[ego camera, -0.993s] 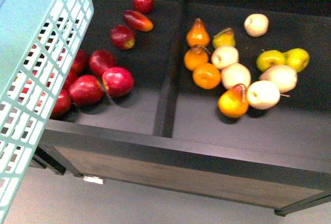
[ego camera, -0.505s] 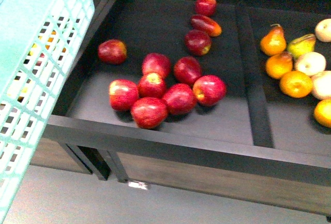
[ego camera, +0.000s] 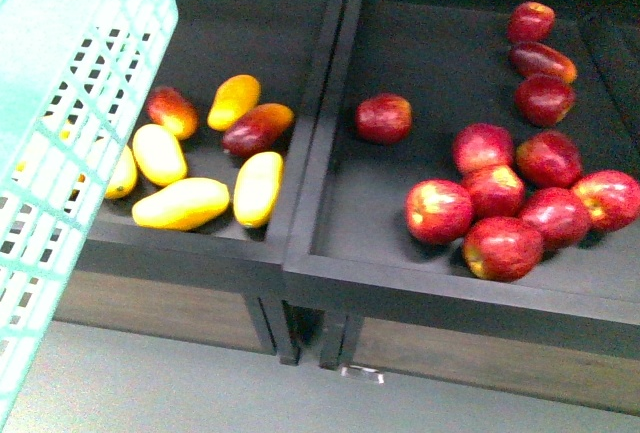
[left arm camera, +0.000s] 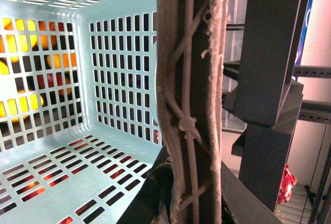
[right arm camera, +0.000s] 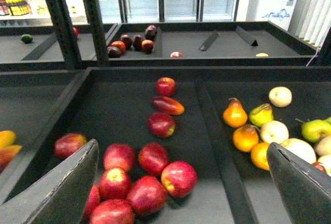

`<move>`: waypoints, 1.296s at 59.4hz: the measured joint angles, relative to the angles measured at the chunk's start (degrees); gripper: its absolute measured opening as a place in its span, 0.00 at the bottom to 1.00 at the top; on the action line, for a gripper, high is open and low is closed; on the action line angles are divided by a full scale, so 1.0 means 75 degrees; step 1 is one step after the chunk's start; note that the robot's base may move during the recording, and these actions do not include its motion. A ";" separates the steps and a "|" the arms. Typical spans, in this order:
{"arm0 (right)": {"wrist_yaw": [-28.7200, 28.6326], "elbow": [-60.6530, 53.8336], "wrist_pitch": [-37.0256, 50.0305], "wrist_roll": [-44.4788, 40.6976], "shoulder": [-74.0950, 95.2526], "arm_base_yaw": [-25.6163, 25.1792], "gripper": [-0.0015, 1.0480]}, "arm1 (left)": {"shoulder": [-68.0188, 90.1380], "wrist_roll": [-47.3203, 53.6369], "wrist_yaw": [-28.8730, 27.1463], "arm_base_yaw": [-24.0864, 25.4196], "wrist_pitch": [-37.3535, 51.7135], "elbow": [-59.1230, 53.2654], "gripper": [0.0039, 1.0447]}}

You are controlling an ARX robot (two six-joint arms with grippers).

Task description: Pick mango and avocado into basket

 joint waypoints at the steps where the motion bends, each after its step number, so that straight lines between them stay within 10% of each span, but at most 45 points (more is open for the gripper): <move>1: 0.0000 0.0000 -0.0003 0.0000 0.0000 0.0000 0.92 | -0.0003 0.0000 0.0000 0.0000 0.0000 0.0000 0.07; 77: -0.0006 0.0000 0.0003 -0.0003 0.0009 -0.0006 0.92 | -0.0009 -0.0003 0.0000 0.0000 0.0000 0.0009 0.07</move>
